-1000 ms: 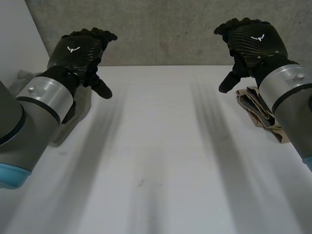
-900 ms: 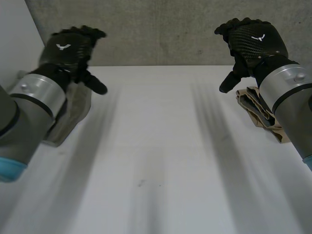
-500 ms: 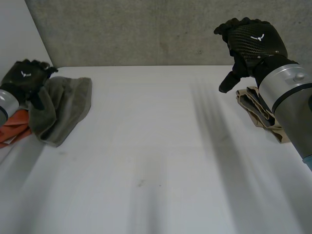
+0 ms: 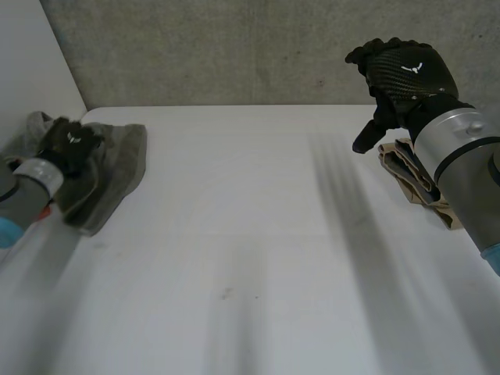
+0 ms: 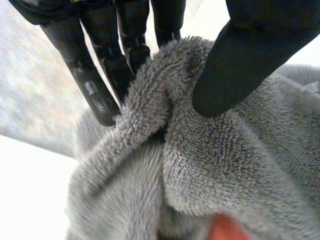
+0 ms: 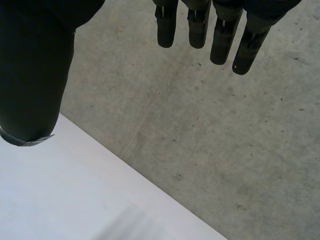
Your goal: Fold the laundry.
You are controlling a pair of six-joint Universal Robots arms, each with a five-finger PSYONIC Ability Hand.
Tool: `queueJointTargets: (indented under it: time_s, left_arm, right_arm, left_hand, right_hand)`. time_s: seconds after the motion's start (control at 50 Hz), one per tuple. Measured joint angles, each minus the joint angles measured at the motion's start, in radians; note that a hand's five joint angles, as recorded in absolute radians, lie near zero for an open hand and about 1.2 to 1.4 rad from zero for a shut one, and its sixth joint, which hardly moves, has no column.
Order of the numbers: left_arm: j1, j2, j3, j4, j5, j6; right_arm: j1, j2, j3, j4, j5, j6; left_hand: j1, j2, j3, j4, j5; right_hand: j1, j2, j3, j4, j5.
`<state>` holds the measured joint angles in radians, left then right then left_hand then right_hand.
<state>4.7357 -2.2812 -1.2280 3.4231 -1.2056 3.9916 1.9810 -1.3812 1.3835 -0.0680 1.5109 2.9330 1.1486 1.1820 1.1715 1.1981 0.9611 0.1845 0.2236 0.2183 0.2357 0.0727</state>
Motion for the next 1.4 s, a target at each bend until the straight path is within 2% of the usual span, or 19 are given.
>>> queueJointTargets:
  time_s: [0.08, 0.24, 0.32, 0.38, 0.4, 0.42, 0.46, 0.48, 0.5, 0.56, 0.68, 0.84, 0.96, 1.06, 1.1, 1.14, 1.18, 1.4]
  left_arm:
    - [-0.105, 0.109, -0.035, 0.019, -0.057, -0.163]
    - [-0.380, 0.327, -0.062, 0.020, -0.185, -0.666]
    - [-0.480, 0.346, -0.053, 0.020, -0.217, -0.808]
    - [-0.552, 0.297, -0.034, 0.015, -0.224, -0.850]
    - [-0.565, 0.283, -0.030, 0.012, -0.224, -0.854]
    - [-0.587, 0.257, -0.023, 0.005, -0.224, -0.858]
    - [-0.612, 0.223, -0.016, -0.008, -0.223, -0.860]
    - [-0.645, 0.178, -0.007, -0.031, -0.222, -0.858]
    - [-0.655, 0.164, -0.004, -0.041, -0.222, -0.856]
    - [-0.680, 0.126, 0.000, -0.085, -0.223, -0.851]
    - [-0.653, 0.159, -0.037, -0.158, -0.237, -0.846]
    - [-0.508, 0.306, -0.192, -0.197, -0.274, -0.830]
    - [-0.425, 0.328, -0.238, -0.198, -0.272, -0.785]
    - [-0.348, 0.257, -0.211, -0.198, -0.245, -0.632]
    - [-0.334, 0.214, -0.183, -0.199, -0.224, -0.570]
    - [-0.331, 0.204, -0.175, -0.199, -0.217, -0.557]
    - [-0.320, 0.122, -0.108, -0.200, -0.171, -0.480]
    - [-0.355, -0.075, 0.063, -0.197, -0.118, -0.438]
  right_arm:
    - [-0.017, 0.006, -0.013, 0.004, 0.000, 0.000]
    - [-0.066, 0.011, -0.057, 0.052, 0.004, 0.003]
    - [-0.080, 0.012, -0.067, 0.066, 0.006, 0.004]
    - [-0.084, 0.012, -0.068, 0.070, 0.006, 0.005]
    - [-0.085, 0.012, -0.069, 0.071, 0.006, 0.005]
    - [-0.085, 0.012, -0.068, 0.071, 0.006, 0.005]
    - [-0.086, 0.012, -0.068, 0.071, 0.006, 0.005]
    - [-0.086, 0.013, -0.068, 0.071, 0.006, 0.005]
    - [-0.085, 0.014, -0.067, 0.071, 0.006, 0.005]
    - [-0.085, 0.021, -0.067, 0.071, 0.005, 0.003]
    - [-0.082, 0.052, -0.073, 0.099, 0.000, -0.011]
    - [-0.068, 0.154, -0.112, 0.230, -0.016, -0.082]
    - [-0.055, 0.227, -0.132, 0.305, -0.024, -0.103]
    - [-0.005, 0.307, -0.130, 0.316, -0.037, -0.087]
    - [0.015, 0.336, -0.127, 0.300, -0.039, -0.074]
    - [0.017, 0.340, -0.127, 0.297, -0.039, -0.072]
    - [0.042, 0.391, -0.122, 0.250, -0.038, -0.047]
    - [0.067, 0.449, -0.109, 0.204, -0.022, -0.030]
  left_hand:
    - [0.000, 0.001, 0.000, 0.000, 0.000]
    - [0.000, 0.013, 0.015, 0.000, 0.000]
    - [0.000, 0.016, 0.019, 0.003, 0.000]
    - [-0.043, -0.065, -0.056, -0.080, -0.026]
    - [-0.117, -0.152, -0.142, -0.168, -0.105]
    - [-0.370, -0.379, -0.365, -0.372, -0.304]
    - [-0.446, -0.444, -0.408, -0.437, -0.369]
    - [-0.821, -0.759, -0.738, -0.776, -0.703]
    - [-0.943, -0.919, -0.902, -0.939, -0.872]
    - [-0.946, -0.959, -0.941, -0.978, -0.914]
    - [-0.946, -0.959, -0.941, -0.978, -0.914]
    - [-0.942, -0.952, -0.938, -0.971, -0.909]
    - [-0.815, -0.858, -0.850, -0.872, -0.806]
    - [-0.701, -0.736, -0.728, -0.752, -0.686]
    - [-0.701, -0.736, -0.728, -0.752, -0.686]
    - [-0.668, -0.707, -0.696, -0.718, -0.654]
    - [-0.644, -0.678, -0.668, -0.690, -0.626]
    - [-0.640, -0.667, -0.656, -0.681, -0.613]
  right_hand:
    - [0.000, 0.000, 0.000, 0.000, 0.000]
    - [0.000, 0.000, 0.000, 0.000, 0.000]
    - [0.000, 0.000, 0.000, 0.000, 0.000]
    - [0.000, 0.000, 0.000, 0.000, 0.000]
    - [0.000, 0.000, 0.000, 0.000, 0.000]
    - [0.000, 0.000, 0.000, 0.000, 0.000]
    - [0.000, 0.000, 0.000, 0.000, 0.000]
    - [0.000, 0.000, 0.000, 0.000, 0.000]
    - [0.000, 0.000, 0.000, 0.000, 0.000]
    - [0.000, 0.000, 0.000, 0.000, 0.000]
    - [0.000, 0.000, 0.000, 0.000, 0.000]
    - [0.000, 0.000, 0.000, 0.000, 0.000]
    - [0.000, 0.000, 0.000, 0.000, 0.000]
    - [0.000, 0.000, 0.000, 0.000, 0.000]
    - [0.000, 0.000, 0.000, 0.000, 0.000]
    - [0.000, 0.000, 0.000, 0.000, 0.000]
    - [0.000, 0.000, 0.000, 0.000, 0.000]
    - [0.000, 0.000, 0.000, 0.000, 0.000]
